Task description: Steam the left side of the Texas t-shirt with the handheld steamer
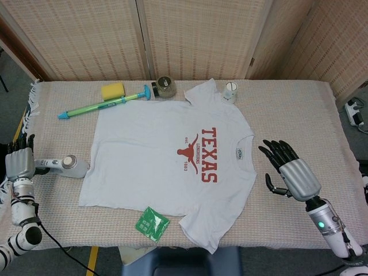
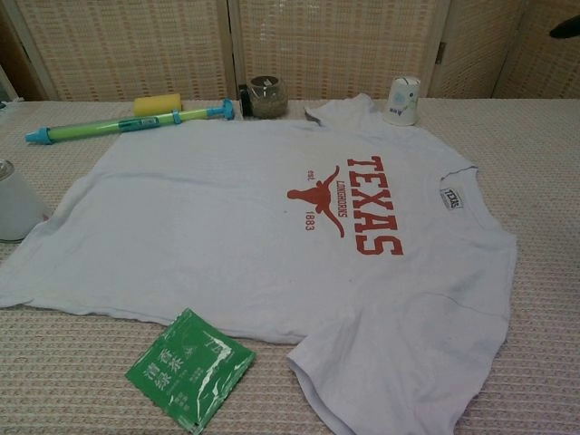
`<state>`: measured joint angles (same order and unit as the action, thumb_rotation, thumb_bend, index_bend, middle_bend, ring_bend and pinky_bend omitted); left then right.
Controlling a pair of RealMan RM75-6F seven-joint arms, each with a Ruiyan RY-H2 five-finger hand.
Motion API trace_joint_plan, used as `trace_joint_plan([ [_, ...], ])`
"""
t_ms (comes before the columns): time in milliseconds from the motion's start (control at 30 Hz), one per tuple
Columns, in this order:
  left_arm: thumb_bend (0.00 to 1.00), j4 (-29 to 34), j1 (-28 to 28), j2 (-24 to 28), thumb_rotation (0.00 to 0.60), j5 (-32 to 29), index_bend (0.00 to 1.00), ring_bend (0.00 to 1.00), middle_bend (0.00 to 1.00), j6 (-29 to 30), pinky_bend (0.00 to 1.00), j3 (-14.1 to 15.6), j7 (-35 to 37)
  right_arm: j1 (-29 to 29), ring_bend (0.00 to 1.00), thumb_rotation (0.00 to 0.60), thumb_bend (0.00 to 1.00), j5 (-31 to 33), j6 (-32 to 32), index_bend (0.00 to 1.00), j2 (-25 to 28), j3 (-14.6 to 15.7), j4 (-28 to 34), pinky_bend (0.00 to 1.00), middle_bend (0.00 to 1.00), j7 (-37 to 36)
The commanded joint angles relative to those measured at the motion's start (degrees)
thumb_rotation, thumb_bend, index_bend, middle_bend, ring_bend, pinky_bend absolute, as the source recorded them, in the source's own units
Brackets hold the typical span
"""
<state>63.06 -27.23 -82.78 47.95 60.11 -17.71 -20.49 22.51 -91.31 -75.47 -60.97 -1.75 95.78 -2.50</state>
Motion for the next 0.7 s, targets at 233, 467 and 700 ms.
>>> trace_joint_plan([
  [233,0.01,10.7,4.7,6.2,0.600,2.3,0.00,0.00,0.00,4.0,0.05,2.0,3.2,-1.2,0.00,0.197,0.63,0.8,-0.2,0.00,0.8,-0.2,0.1,0.00,0.00,-0.6],
  [467,0.13,13.8,9.4,7.6,0.600,11.8,0.27,0.19,0.27,13.6,0.20,3.5,12.1,-3.3,0.00,0.378,0.63,3.8,0.1,0.00,1.5,0.3,0.3,0.00,0.01,0.5],
  [700,0.25,21.3,13.8,12.3,0.600,16.8,0.35,0.22,0.33,17.6,0.22,6.5,15.8,-7.2,0.00,0.401,0.63,4.1,-4.1,0.00,0.5,0.8,0.0,0.01,0.05,-1.3],
])
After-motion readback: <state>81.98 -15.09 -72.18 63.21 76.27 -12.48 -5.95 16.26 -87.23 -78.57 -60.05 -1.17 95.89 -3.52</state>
